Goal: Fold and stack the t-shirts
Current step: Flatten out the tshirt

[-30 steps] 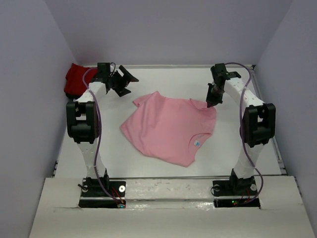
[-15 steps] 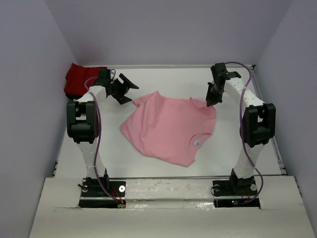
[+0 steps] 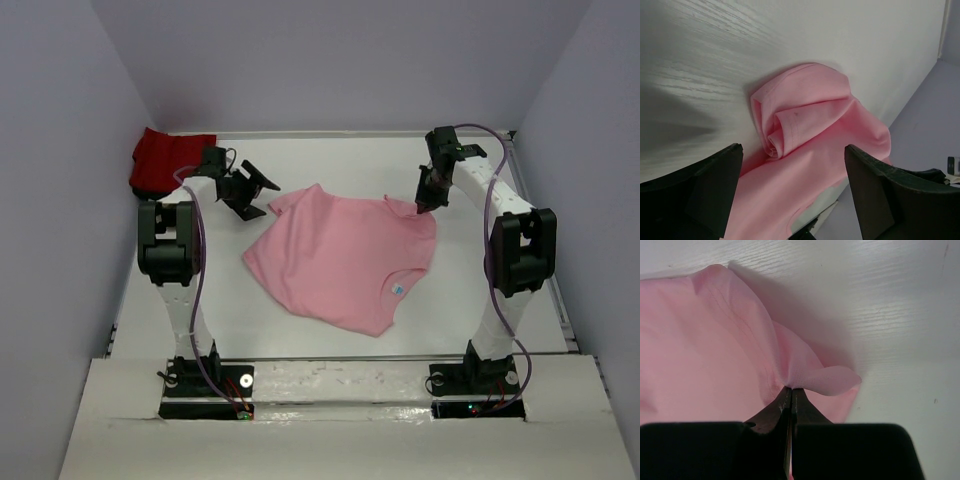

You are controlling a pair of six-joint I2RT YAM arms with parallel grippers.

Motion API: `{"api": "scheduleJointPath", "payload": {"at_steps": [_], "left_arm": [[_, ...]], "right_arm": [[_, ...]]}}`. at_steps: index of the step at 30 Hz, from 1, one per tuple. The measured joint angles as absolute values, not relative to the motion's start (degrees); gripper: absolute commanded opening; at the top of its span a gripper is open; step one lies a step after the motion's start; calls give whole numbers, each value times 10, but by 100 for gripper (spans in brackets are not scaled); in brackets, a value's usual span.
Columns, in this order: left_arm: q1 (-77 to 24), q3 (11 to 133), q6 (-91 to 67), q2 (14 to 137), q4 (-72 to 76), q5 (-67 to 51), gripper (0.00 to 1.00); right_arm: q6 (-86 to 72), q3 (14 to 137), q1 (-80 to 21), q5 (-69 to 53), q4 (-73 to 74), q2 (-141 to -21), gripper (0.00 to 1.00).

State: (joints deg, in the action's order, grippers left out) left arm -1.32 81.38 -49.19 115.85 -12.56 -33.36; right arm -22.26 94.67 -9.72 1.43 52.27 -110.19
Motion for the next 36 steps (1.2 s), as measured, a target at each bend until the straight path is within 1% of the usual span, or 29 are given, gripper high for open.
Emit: {"api": "scheduleJointPath", "payload": {"at_steps": [3,5,12,15,20,22,29,31,32,33,34,36], "left_arm": [[-13,814,-497,1179,-121,-333,89],[-13,815,-501,1195,-119,-332,85],[-13,848,-509,1223,-114,-328,82],[-13,853,-513,1232,-108,-327,74],[-13,855,-517,1239,-101,-329,67],[-13,855,-516,1240,-98,-328,61],[-13,855,-520,1247,-91,-333,63],[-13,855,-520,1248,-88,-335,57],[-13,855,-520,1249,-88,-336,51],[-13,855,-520,1249,-88,-335,48],[-13,855,-519,1253,-87,-335,40],[-13,856,-518,1259,-85,-338,31]], "right_arm": [[-222,947,-97,14,522,-1102,0],[-222,947,-97,14,522,-1102,0],[-220,947,-97,14,522,-1099,0],[-220,947,-96,14,522,-1096,0],[-220,947,-93,13,521,-1094,0],[-220,947,-92,13,521,-1094,0],[-220,947,-90,13,520,-1094,0],[-220,947,-90,12,520,-1094,0],[-220,947,-89,12,520,-1094,0],[-220,947,-89,12,520,-1094,0],[-220,947,-88,12,520,-1094,0],[-219,947,-87,11,520,-1094,0]]}}
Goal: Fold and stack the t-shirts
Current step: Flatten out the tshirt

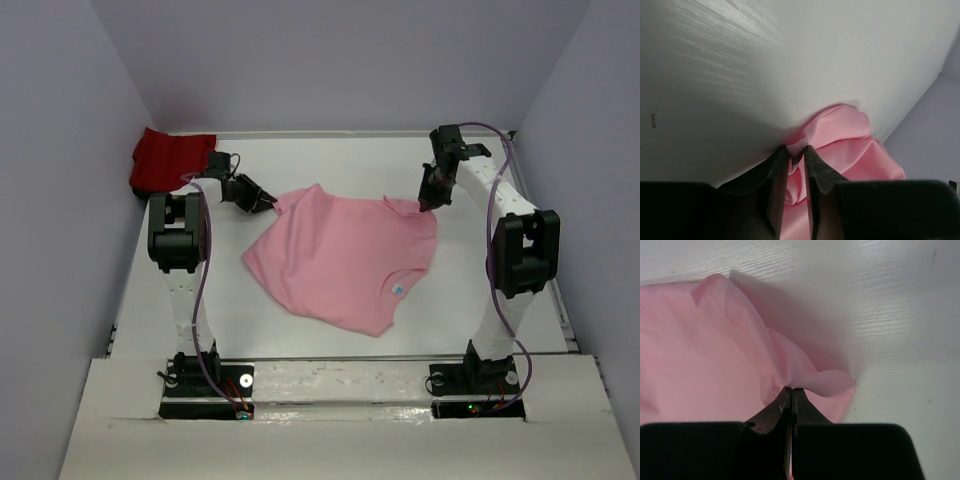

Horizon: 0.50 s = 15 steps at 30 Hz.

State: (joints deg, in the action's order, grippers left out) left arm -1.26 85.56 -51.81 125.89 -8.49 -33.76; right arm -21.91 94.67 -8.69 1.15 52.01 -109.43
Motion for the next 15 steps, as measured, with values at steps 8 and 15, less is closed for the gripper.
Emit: {"api": "scheduleJointPath", "payload": {"at_steps": [8,15], "left_arm": [[-13,875,-515,1277,-95,-343,7],[-16,943,-479,1293,-165,-295,0]], "right_arm": [[-218,947,-86,11,520,-1094,0],[-218,947,-85,11,520,-1094,0]]}}
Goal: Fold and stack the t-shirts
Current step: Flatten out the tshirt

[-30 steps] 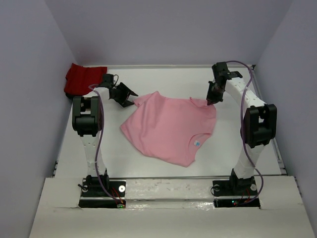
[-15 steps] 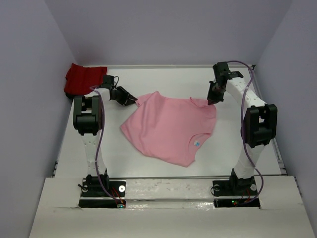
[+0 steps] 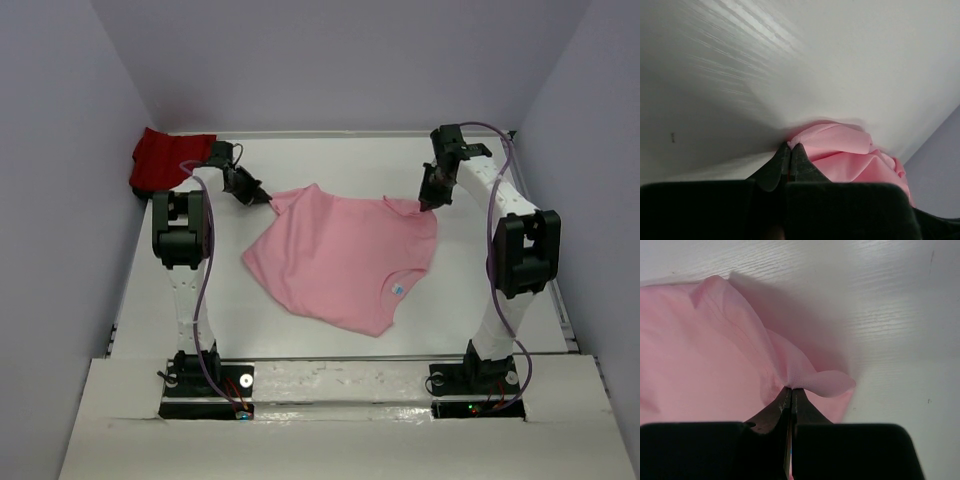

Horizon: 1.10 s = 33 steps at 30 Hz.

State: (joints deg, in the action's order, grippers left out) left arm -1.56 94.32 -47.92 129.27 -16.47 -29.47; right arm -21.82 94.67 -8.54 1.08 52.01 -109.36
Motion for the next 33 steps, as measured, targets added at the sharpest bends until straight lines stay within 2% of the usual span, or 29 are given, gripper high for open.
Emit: {"api": "scheduleJointPath", "payload": {"at_steps": [8,14,23,27,33], "left_arm": [[-15,1050,-421,1293,-274,-193,0],[-15,1187,-382,1291,-326,-154,0],[-15,1238,-347,1241,-364,-125,0],[-15,1238,-345,1213,-373,-119,0],[-15,1295,-345,1197,-387,-117,0]], "right_arm": [[-211,953,-65,15,520,-1084,0],[-214,975,-37,5,519,-1084,0],[-228,1011,-26,-90,518,-1098,0],[-232,1068,-19,-160,524,-1122,0],[-255,1240,10,-257,544,-1173,0]]}}
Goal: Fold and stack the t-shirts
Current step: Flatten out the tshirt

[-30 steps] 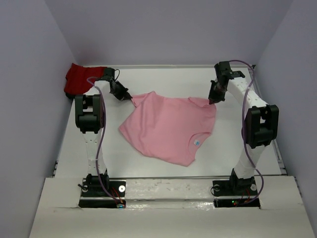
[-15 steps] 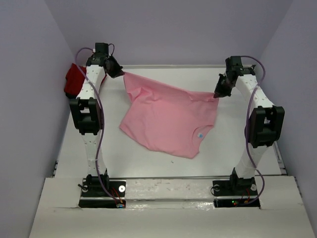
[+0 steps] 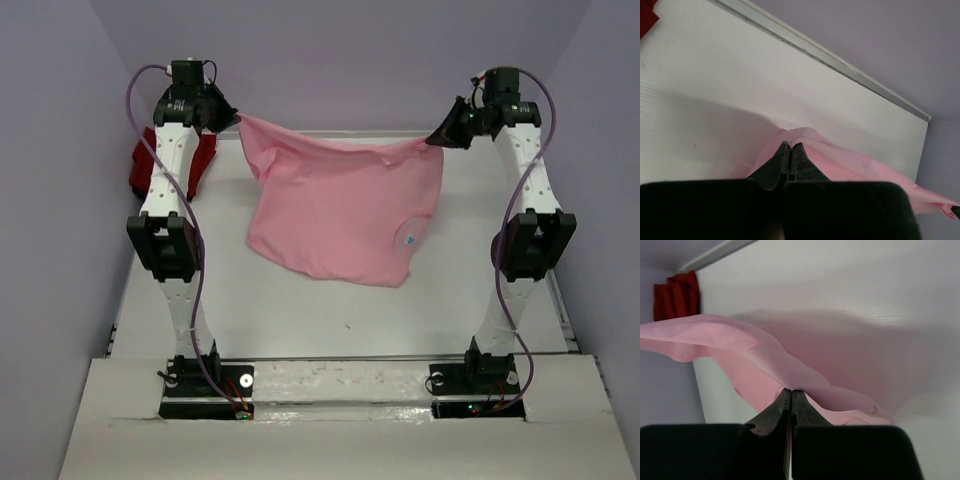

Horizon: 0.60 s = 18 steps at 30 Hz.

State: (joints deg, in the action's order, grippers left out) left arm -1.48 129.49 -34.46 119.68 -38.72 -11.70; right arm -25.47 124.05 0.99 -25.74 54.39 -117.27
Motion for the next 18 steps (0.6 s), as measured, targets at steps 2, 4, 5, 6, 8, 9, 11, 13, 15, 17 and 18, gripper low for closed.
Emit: {"api": "scheduleJointPath", "payload": {"at_steps": [2,4,5,6,8,9,11,13,15,17,18], "left_arm": [[-15,1308,-345,1185,-387,-118,0],[-15,1309,-345,1166,-387,-118,0],[-15,1308,-345,1157,-387,-118,0],[-15,1304,-345,1141,-383,-118,0],[-15,1286,-345,1109,-378,-118,0],[-15,1275,-345,1089,-376,-118,0],[-14,1264,-345,1058,-374,-118,0],[-14,1258,-345,1037,-373,-118,0],[-14,1251,-345,1016,-371,-118,0],[-14,1240,-346,992,-369,-118,0],[-14,1233,-346,980,-366,-119,0]], "right_arm": [[-263,1279,18,-284,545,-1174,0],[-272,1305,24,-316,544,-1172,0],[-276,1309,27,-328,543,-1170,0],[-281,1309,30,-342,544,-1166,0],[-289,1297,31,-368,543,-1158,0],[-291,1284,31,-379,541,-1152,0],[-297,1261,33,-397,542,-1140,0],[-302,1225,34,-417,541,-1118,0],[-308,1198,37,-433,541,-1096,0],[-318,1178,42,-451,538,-1071,0],[-327,1168,46,-463,534,-1056,0]]}}
